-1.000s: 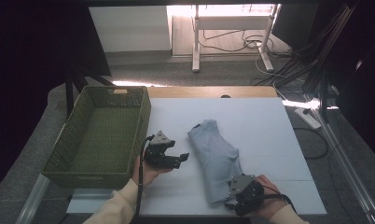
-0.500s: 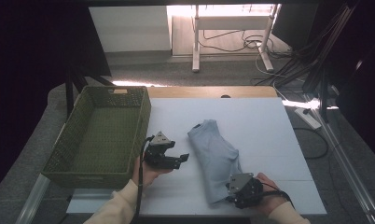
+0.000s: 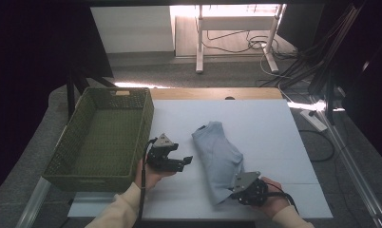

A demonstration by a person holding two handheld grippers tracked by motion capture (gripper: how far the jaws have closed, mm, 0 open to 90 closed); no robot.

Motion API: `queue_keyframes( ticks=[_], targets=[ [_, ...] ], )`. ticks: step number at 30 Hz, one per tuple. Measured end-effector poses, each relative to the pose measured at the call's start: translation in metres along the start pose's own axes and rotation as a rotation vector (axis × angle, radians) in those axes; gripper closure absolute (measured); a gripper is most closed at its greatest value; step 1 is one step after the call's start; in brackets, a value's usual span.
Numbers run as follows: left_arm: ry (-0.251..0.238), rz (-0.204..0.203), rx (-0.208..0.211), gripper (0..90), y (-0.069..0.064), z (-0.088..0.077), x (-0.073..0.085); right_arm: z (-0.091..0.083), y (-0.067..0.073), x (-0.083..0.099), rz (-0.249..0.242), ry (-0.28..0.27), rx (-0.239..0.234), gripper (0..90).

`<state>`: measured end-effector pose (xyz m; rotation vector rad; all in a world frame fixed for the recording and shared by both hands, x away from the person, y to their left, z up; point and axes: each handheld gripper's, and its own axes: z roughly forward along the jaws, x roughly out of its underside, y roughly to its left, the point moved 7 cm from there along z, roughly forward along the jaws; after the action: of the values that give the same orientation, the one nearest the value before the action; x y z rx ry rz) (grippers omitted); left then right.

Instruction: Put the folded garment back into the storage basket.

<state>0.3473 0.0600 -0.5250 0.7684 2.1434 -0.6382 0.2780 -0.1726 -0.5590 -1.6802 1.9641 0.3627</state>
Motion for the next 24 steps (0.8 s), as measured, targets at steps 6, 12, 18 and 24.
queue_keyframes(
  ticks=[6,12,18,24],
  targets=[
    [-0.002,-0.002,-0.003,22.1,0.001,-0.001,0.000,0.002,0.008,-0.022,0.043,-0.099,-0.064,81.4],
    [-0.004,-0.003,-0.005,22.2,0.002,-0.001,-0.001,0.007,0.014,-0.035,0.056,-0.129,-0.105,81.6],
    [-0.010,-0.007,-0.005,22.2,0.002,-0.001,-0.001,0.007,0.022,-0.046,0.068,-0.179,-0.156,81.6],
    [-0.008,-0.003,-0.003,22.2,0.002,0.000,-0.002,0.010,0.035,-0.052,0.050,-0.183,-0.200,81.6]
  ],
)
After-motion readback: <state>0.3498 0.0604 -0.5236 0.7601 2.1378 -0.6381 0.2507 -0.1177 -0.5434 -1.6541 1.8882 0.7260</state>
